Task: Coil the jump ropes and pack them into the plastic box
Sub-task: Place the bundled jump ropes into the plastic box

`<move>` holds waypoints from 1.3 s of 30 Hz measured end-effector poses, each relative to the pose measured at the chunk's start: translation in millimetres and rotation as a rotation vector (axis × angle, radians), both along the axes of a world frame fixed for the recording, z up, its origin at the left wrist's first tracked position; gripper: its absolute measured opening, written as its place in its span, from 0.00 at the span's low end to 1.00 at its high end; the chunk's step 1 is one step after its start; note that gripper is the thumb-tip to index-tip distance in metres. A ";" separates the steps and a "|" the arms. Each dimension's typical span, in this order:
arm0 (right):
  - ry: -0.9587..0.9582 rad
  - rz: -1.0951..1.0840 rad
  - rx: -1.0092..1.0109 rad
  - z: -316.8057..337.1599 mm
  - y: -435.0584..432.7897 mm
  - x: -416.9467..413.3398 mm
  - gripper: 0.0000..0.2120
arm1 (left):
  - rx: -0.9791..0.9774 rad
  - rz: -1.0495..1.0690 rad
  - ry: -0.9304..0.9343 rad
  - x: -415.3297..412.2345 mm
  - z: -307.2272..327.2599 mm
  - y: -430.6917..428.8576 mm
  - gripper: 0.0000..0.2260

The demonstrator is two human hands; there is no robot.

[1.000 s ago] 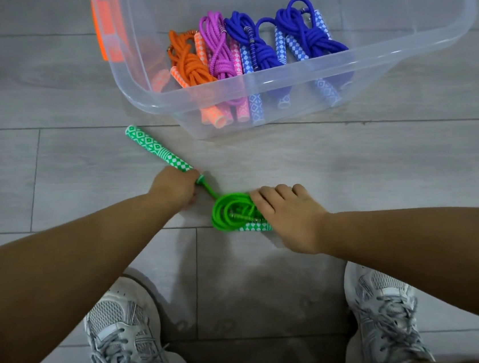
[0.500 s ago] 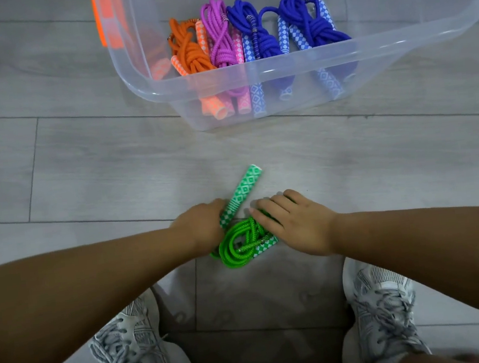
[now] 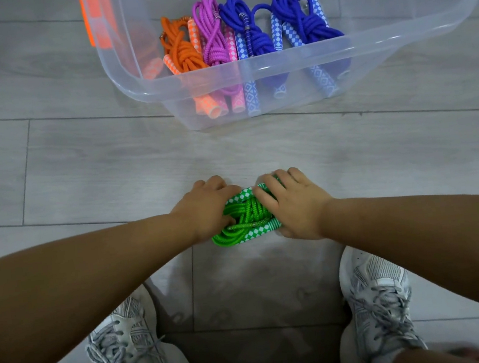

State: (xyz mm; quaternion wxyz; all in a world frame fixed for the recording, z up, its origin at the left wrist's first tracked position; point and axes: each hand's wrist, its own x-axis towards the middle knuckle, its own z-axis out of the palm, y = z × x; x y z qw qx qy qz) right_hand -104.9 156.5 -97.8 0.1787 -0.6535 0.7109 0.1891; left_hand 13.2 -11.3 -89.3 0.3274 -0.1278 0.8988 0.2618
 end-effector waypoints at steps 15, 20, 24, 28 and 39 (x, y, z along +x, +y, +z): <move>-0.117 -0.023 0.109 11.4 -9.8 -9.6 0.39 | -0.156 -0.132 -0.003 2.9 7.1 -12.6 0.22; -0.067 -0.093 0.195 38.0 -11.9 -13.8 0.39 | -0.266 -0.236 -0.062 1.0 28.5 -23.9 0.18; 0.019 -0.135 0.293 68.7 -16.7 -10.9 0.38 | -0.394 -0.413 -0.126 -2.9 54.7 -25.4 0.17; 0.110 -0.152 0.269 110.1 -13.6 -17.7 0.38 | -0.466 -0.496 -0.054 -6.3 91.0 -25.0 0.18; 0.101 -0.478 -0.182 249.5 4.3 -65.3 0.40 | -0.403 -0.094 0.378 -44.3 222.1 -67.5 0.12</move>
